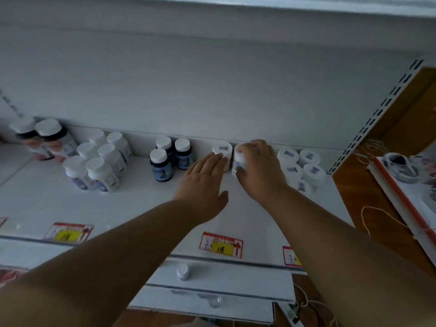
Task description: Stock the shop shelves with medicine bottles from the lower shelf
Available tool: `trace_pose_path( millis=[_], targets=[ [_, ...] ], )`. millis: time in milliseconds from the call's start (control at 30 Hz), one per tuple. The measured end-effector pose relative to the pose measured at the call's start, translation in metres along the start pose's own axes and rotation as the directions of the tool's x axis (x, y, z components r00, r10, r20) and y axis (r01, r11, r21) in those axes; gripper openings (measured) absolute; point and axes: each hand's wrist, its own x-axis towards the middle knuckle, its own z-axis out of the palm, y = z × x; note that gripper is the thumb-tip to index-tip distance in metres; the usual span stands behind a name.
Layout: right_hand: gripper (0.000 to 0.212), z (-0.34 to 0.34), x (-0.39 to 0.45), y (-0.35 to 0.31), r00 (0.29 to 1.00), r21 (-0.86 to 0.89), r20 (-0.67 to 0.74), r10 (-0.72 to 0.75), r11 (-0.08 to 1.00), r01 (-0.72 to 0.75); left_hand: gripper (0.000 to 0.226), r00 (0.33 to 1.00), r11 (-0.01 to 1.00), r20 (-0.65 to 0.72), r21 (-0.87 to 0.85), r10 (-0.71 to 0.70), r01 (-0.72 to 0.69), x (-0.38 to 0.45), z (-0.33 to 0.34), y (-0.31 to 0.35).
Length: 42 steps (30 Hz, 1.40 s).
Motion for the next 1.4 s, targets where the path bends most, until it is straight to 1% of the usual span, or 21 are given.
trace_pose_path(
  millis=[133, 267, 333, 400, 467, 600, 667, 800, 867, 967, 1033, 1067, 1100, 1133, 1233, 1267, 1333, 1400],
  targets=[
    [0.03, -0.006, -0.037, -0.031, 0.991, 0.153, -0.025, -0.132, 0.979, 0.135, 0.076, 0.985, 0.983, 0.008, -0.061, -0.172, 0.172, -0.07, 0.002, 0.012],
    [0.031, -0.004, -0.076, -0.086, 0.961, 0.296, -0.141, -0.237, 0.916, 0.269, 0.071, 0.954, 0.952, -0.016, -0.071, -0.299, 0.298, -0.151, -0.011, 0.003],
    [0.033, -0.001, -0.089, -0.121, 0.946, 0.345, -0.18, -0.271, 0.883, 0.319, 0.069, 0.94, 0.941, -0.037, -0.044, -0.339, 0.337, -0.183, -0.023, -0.01],
    [0.036, 0.004, -0.1, -0.156, 0.941, 0.4, -0.174, -0.289, 0.853, 0.336, 0.067, 0.921, 0.922, -0.049, -0.045, -0.385, 0.383, -0.21, -0.032, -0.026],
    [0.036, 0.009, -0.11, -0.189, 0.936, 0.44, -0.147, -0.319, 0.826, 0.351, 0.066, 0.901, 0.902, -0.069, -0.081, -0.429, 0.423, -0.233, -0.037, -0.048],
    [0.028, 0.038, -0.115, -0.253, 0.928, 0.418, -0.052, -0.37, 0.836, 0.357, 0.07, 0.891, 0.891, -0.073, -0.108, -0.449, 0.44, -0.278, -0.04, -0.108],
    [0.023, 0.062, -0.115, -0.288, 0.936, 0.4, -0.055, -0.347, 0.852, 0.339, 0.066, 0.901, 0.901, -0.06, -0.102, -0.429, 0.422, -0.3, -0.042, -0.15],
    [0.014, 0.119, -0.128, -0.354, 0.963, 0.449, 0.012, -0.268, 0.863, 0.234, 0.061, 0.913, 0.909, -0.015, -0.104, -0.408, 0.404, -0.343, -0.045, -0.231],
    [0.016, 0.15, -0.14, -0.374, 0.968, 0.451, 0.073, -0.241, 0.873, 0.183, 0.058, 0.917, 0.909, 0.026, -0.126, -0.398, 0.398, -0.356, -0.039, -0.263],
    [0.023, 0.201, -0.15, -0.39, 0.959, 0.423, 0.216, -0.183, 0.903, 0.077, 0.052, 0.907, 0.894, 0.097, -0.153, -0.41, 0.42, -0.361, -0.016, -0.306],
    [0.028, 0.244, -0.147, -0.393, 0.932, 0.394, 0.332, -0.144, 0.919, 0.001, 0.055, 0.888, 0.866, 0.139, -0.198, -0.439, 0.459, -0.356, 0.013, -0.335],
    [0.03, 0.271, -0.141, -0.391, 0.914, 0.376, 0.377, -0.149, 0.926, -0.004, 0.057, 0.873, 0.844, 0.15, -0.223, -0.465, 0.488, -0.352, 0.032, -0.351],
    [0.032, 0.301, -0.132, -0.388, 0.897, 0.346, 0.407, -0.17, 0.938, 0.021, 0.059, 0.859, 0.825, 0.15, -0.24, -0.489, 0.511, -0.347, 0.053, -0.368],
    [0.034, 0.333, -0.122, -0.384, 0.884, 0.309, 0.422, -0.2, 0.949, 0.067, 0.06, 0.845, 0.804, 0.141, -0.261, -0.516, 0.534, -0.342, 0.076, -0.385],
    [0.038, 0.428, -0.09, -0.371, 0.849, 0.236, 0.451, -0.276, 0.954, 0.185, 0.063, 0.771, 0.702, 0.104, -0.352, -0.628, 0.619, -0.329, 0.148, -0.43],
    [0.038, 0.455, -0.079, -0.366, 0.854, 0.209, 0.443, -0.274, 0.957, 0.199, 0.063, 0.752, 0.674, 0.096, -0.381, -0.652, 0.633, -0.324, 0.17, -0.442],
    [0.039, 0.502, -0.062, -0.359, 0.884, 0.148, 0.408, -0.229, 0.972, 0.184, 0.064, 0.727, 0.628, 0.106, -0.429, -0.679, 0.649, -0.32, 0.208, -0.461],
    [0.046, 0.536, -0.048, -0.351, 0.906, 0.109, 0.372, -0.205, 0.978, 0.176, 0.064, 0.716, 0.61, 0.089, -0.458, -0.692, 0.647, -0.315, 0.239, -0.477]
  ],
)
